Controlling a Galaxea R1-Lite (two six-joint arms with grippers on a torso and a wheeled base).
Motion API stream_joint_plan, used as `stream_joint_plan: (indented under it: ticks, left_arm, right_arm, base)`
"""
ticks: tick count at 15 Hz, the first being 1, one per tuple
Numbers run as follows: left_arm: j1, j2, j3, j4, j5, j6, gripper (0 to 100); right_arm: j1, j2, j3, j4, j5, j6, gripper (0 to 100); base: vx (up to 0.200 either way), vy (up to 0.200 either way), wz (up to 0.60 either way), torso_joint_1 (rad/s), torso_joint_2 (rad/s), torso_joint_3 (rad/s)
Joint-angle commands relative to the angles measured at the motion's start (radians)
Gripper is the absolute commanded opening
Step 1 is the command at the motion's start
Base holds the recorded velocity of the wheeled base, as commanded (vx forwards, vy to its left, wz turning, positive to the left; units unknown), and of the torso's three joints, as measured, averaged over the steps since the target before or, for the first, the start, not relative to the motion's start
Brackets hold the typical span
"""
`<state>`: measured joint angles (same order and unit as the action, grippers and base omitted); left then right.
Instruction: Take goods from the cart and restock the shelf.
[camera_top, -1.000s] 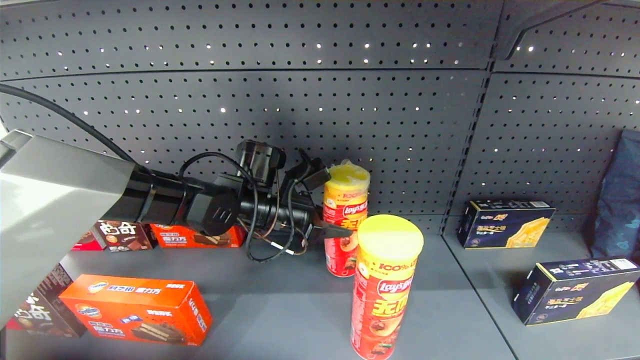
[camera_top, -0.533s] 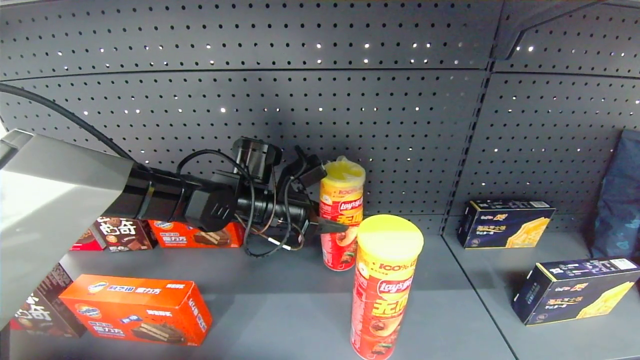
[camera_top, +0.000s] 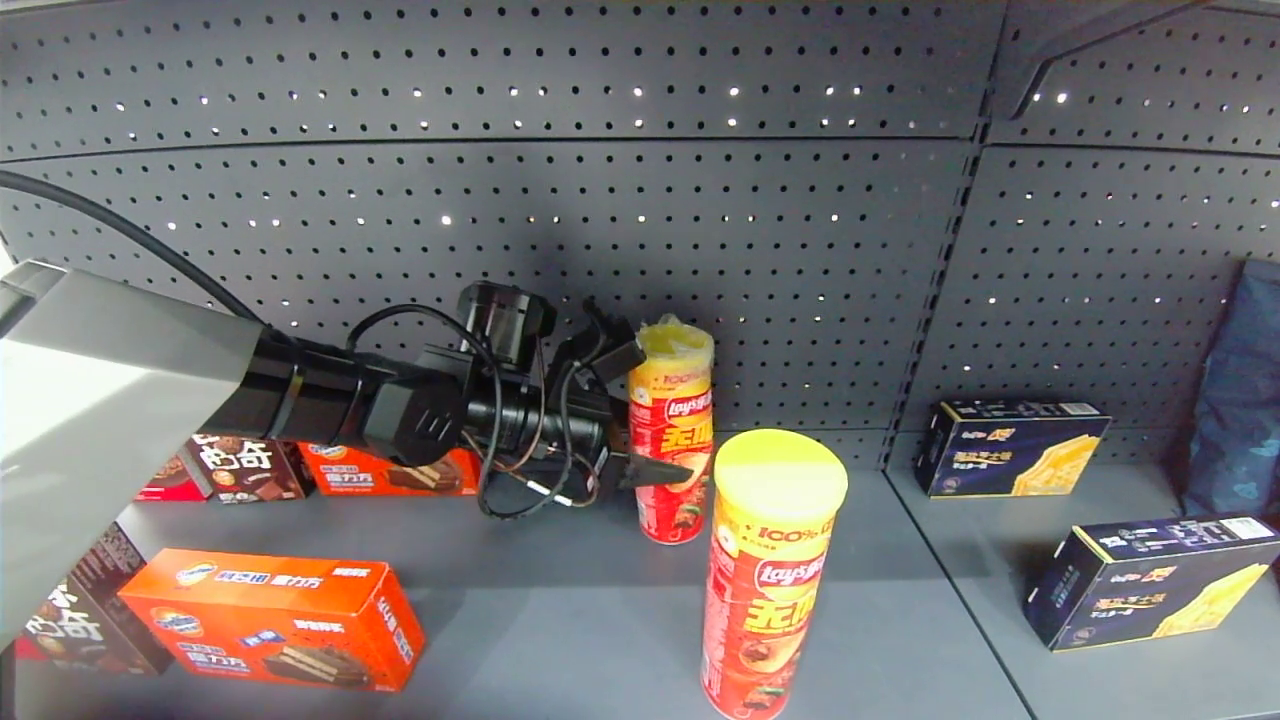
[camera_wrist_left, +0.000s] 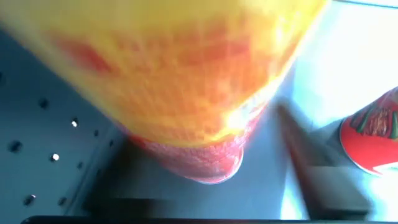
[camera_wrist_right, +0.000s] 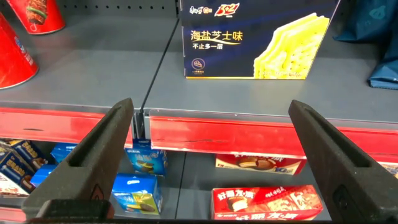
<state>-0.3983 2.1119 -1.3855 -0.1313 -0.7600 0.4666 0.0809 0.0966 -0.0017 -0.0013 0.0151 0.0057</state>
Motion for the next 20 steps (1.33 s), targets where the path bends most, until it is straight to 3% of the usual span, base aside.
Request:
stream_joint_plan:
  ticks: [1,6,10,11,13,17,19,20]
  left_arm:
    - [0.001,-0.003,0.006,0.001,0.001,0.001,100]
    - [0.032,-0.099,0.105,-0.002,0.01,0.017,100]
    - [0.05,-0.159,0.198,-0.024,0.056,0.017,100]
    - [0.05,-0.162,0.203,-0.031,0.073,0.015,100]
    - [0.045,-0.167,0.206,-0.033,0.162,0.007,100]
    - [0.03,-0.173,0.214,-0.034,0.237,-0.046,100]
    - [0.016,-0.171,0.214,-0.036,0.266,-0.083,100]
    - [0.009,-0.171,0.221,-0.053,0.269,-0.118,100]
  right_arm:
    - [0.0,0.002,0.0,0.0,0.0,0.0,100]
    - [0.0,0.002,0.0,0.0,0.0,0.0,100]
    - [0.0,0.002,0.0,0.0,0.0,0.0,100]
    - [0.0,0.002,0.0,0.0,0.0,0.0,100]
    - [0.0,0.002,0.0,0.0,0.0,0.0,100]
    - [0.0,0.002,0.0,0.0,0.0,0.0,100]
    - [0.0,0.002,0.0,0.0,0.0,0.0,100]
    - [0.0,0.002,0.0,0.0,0.0,0.0,100]
  base:
    - [0.0,0.0,0.0,0.0,0.0,0.0]
    - [0.0,0.0,0.0,0.0,0.0,0.0]
    - [0.0,0.0,0.0,0.0,0.0,0.0]
    - [0.0,0.0,0.0,0.0,0.0,0.0]
    - [0.0,0.0,0.0,0.0,0.0,0.0]
    - [0.0,0.0,0.0,0.0,0.0,0.0]
    - [0.0,0.0,0.0,0.0,0.0,0.0]
    - [0.0,0.0,0.0,0.0,0.0,0.0]
